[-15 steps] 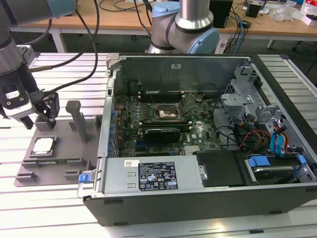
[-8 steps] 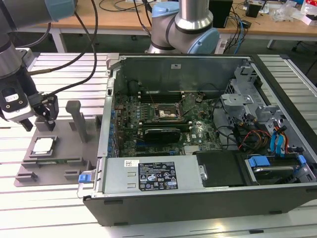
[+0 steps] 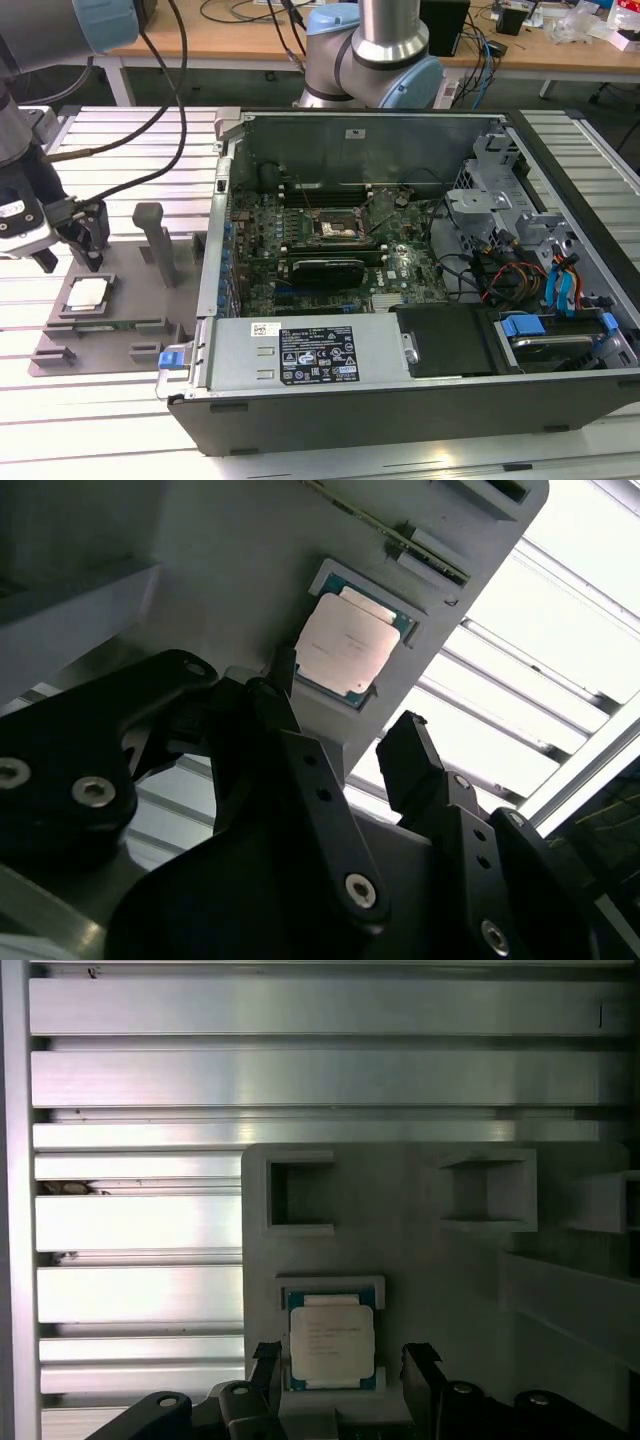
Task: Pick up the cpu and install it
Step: 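Pick up the cpu and move it towards the insertion slot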
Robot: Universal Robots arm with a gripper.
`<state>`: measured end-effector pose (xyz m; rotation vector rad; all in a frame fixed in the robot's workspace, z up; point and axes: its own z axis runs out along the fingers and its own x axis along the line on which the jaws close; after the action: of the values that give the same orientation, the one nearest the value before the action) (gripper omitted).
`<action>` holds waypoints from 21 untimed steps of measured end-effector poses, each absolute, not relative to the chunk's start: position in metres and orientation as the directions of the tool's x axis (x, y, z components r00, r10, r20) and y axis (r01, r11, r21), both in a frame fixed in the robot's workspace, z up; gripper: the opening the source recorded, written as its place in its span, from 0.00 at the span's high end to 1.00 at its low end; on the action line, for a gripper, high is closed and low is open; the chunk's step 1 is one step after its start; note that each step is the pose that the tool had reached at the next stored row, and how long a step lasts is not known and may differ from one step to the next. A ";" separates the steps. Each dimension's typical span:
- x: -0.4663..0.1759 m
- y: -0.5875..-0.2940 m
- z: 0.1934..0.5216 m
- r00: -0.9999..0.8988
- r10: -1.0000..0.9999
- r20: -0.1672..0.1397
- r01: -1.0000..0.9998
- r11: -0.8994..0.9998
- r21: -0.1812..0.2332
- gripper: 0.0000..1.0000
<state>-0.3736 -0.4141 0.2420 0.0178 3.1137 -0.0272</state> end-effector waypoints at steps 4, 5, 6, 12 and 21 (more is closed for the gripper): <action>-0.374 -0.414 0.239 -1.000 0.011 -0.028 0.012 1.000 -0.017 0.40; -0.374 -0.414 0.238 -1.000 0.011 -0.028 0.012 1.000 -0.017 0.40; -0.374 -0.414 0.237 -1.000 0.011 -0.028 0.012 1.000 -0.017 0.40; -0.375 -0.414 0.232 -1.000 0.011 -0.028 0.012 1.000 -0.017 0.40; -0.377 -0.420 0.223 -1.000 0.008 -0.028 0.008 1.000 -0.018 0.40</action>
<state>-0.3769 -0.4202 0.2232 0.0122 3.1135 -0.0276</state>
